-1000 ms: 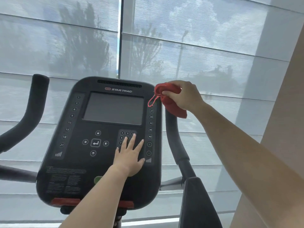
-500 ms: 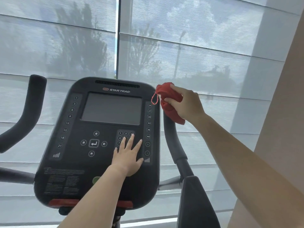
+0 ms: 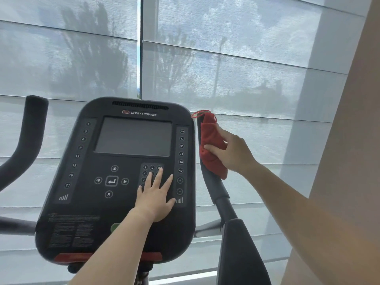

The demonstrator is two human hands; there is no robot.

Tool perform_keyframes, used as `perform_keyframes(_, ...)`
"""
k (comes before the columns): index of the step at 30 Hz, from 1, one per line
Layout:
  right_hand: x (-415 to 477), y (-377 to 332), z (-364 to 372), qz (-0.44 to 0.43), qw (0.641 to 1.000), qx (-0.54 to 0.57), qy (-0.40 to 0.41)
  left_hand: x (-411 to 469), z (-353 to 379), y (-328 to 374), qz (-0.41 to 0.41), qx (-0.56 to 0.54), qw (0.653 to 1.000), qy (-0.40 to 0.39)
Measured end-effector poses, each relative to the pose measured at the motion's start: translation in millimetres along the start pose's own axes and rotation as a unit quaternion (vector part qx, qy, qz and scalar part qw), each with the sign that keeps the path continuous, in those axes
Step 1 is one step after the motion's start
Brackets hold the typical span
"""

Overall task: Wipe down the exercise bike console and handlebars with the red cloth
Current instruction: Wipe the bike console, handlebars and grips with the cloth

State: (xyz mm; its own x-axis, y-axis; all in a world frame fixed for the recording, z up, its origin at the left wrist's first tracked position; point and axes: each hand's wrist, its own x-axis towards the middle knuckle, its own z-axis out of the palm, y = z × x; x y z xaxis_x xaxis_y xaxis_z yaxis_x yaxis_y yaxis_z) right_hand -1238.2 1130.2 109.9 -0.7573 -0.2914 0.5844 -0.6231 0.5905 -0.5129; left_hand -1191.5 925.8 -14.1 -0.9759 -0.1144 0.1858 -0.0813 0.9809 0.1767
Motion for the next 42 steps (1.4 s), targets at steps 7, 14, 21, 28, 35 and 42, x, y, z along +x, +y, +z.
perform_keyframes(7,-30,28,-16,0.015,0.994,0.049,-0.100,0,0,-1,-0.003,0.002,1.000,0.004)
perform_keyframes(14,-52,17,-15,-0.002,0.988,-0.054,-0.144,1,-1,-1,-0.004,-0.011,1.000,0.003)
perform_keyframes(21,-83,15,-36,0.012,0.985,-0.014,-0.169,0,-1,-5,0.003,-0.001,1.000,0.012)
perform_keyframes(28,-94,16,-47,0.033,0.988,0.047,-0.141,0,-4,-7,0.005,-0.030,1.000,-0.001)
perform_keyframes(35,-99,10,-43,0.082,0.991,0.097,-0.035,-11,-54,34,0.064,-0.239,0.965,0.083)
perform_keyframes(42,-114,11,-47,0.132,0.962,0.207,-0.121,-61,-70,68,0.159,-0.313,0.934,0.069)
